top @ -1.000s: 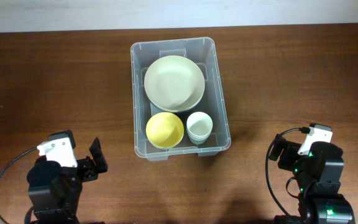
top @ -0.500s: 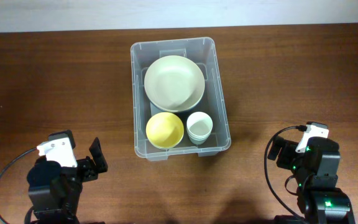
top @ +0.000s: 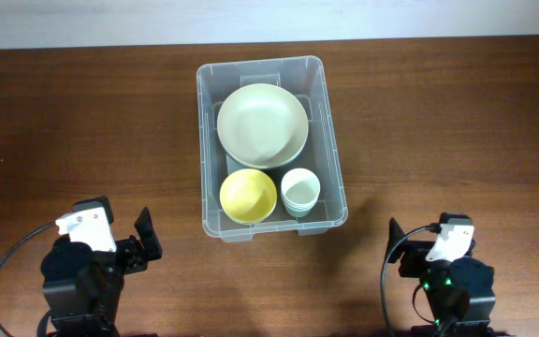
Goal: Pack container
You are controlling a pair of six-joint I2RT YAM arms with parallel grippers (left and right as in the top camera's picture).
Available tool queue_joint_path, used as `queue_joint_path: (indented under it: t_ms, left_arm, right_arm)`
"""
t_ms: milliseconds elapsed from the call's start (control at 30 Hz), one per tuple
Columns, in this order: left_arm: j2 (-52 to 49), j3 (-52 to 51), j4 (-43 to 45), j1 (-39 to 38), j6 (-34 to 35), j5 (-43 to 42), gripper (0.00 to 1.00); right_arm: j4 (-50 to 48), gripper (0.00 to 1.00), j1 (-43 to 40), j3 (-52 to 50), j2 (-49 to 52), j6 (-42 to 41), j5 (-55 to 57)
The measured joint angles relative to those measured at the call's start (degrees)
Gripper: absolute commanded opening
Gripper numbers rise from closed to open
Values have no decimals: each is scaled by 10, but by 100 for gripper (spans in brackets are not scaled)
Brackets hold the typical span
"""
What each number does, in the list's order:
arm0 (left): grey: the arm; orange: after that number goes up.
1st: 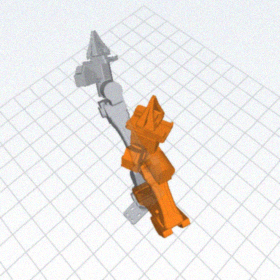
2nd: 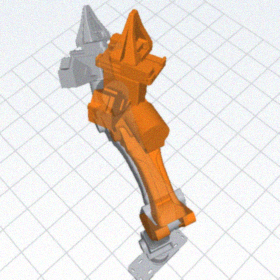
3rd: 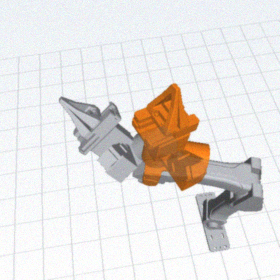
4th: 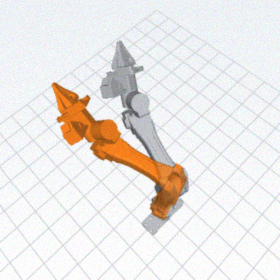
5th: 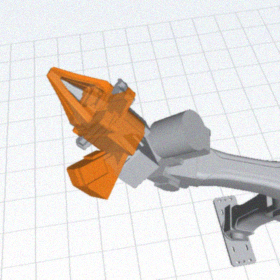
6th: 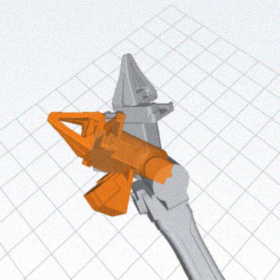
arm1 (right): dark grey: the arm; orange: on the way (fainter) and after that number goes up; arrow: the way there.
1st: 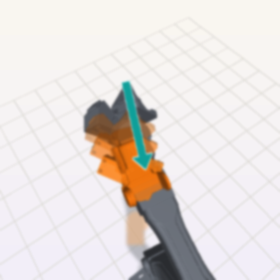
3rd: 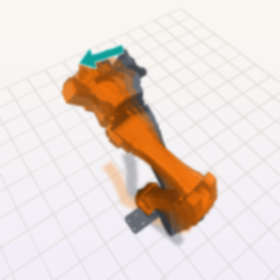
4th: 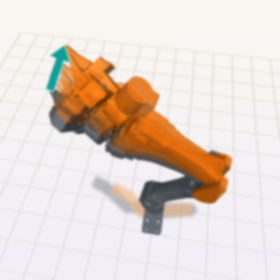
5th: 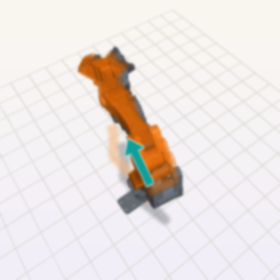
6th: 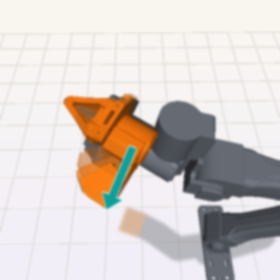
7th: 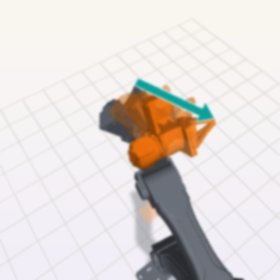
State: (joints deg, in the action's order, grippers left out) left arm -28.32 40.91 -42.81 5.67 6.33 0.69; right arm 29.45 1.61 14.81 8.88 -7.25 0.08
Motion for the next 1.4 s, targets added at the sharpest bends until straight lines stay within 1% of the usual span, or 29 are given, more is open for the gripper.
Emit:
queue_joint_path:
  t_ms: [167,333,500,533,667,767,1400]
  left_arm:
    - [0,0,0,0,0,0,99]
    - [0,0,0,0,0,0,99]
    - [0,0,0,0,0,0,99]
    - [0,0,0,0,0,0,100]
    - [0,0,0,0,0,0,99]
    - [0,0,0,0,0,0,99]
    - [0,0,0,0,0,0,99]
  right_arm:
    - [-63,99,0,-32,-46,43,-28]
    - [-171,99,0,-54,-80,85,-36]
    - [-302,99,0,-119,-83,105,-41]
    - [-309,99,0,-130,-83,107,-41]
    - [-309,99,0,-142,-83,135,-41]
    - [-259,99,0,-142,-82,147,-41]
    - [-257,99,0,-142,-83,150,-41]
